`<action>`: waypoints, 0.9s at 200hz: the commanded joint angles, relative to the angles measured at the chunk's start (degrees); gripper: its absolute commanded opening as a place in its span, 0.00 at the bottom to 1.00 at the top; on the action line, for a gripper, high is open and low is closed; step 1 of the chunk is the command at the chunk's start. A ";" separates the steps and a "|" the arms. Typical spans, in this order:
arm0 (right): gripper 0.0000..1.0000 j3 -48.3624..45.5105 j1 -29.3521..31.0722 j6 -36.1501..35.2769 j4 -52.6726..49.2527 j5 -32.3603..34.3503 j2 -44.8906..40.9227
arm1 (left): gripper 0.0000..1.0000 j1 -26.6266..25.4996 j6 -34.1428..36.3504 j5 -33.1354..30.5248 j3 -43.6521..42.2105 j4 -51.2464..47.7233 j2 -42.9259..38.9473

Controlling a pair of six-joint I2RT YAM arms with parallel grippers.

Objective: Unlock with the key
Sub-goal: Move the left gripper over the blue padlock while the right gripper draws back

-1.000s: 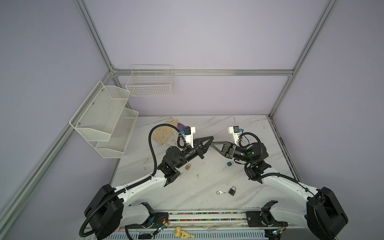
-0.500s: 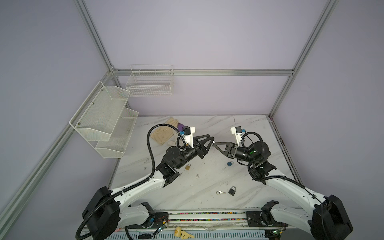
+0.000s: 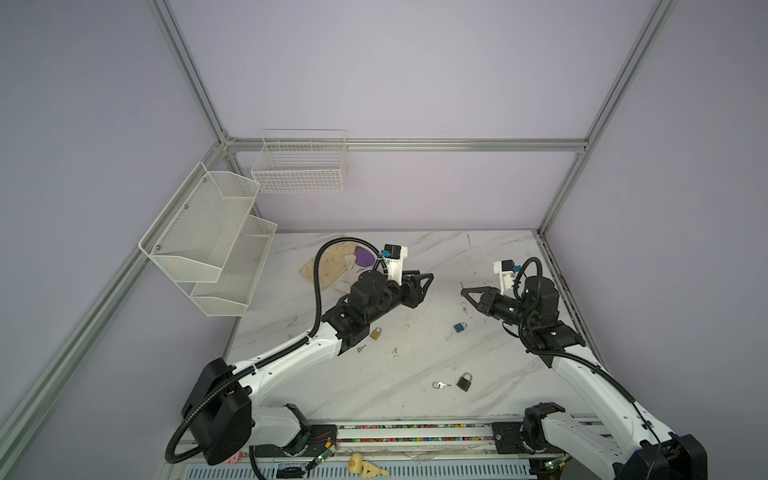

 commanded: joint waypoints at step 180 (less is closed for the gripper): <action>0.00 1.60 -9.11 -11.42 -15.83 14.37 3.49 | 0.51 -9.38 12.94 -3.02 39.61 -27.00 44.25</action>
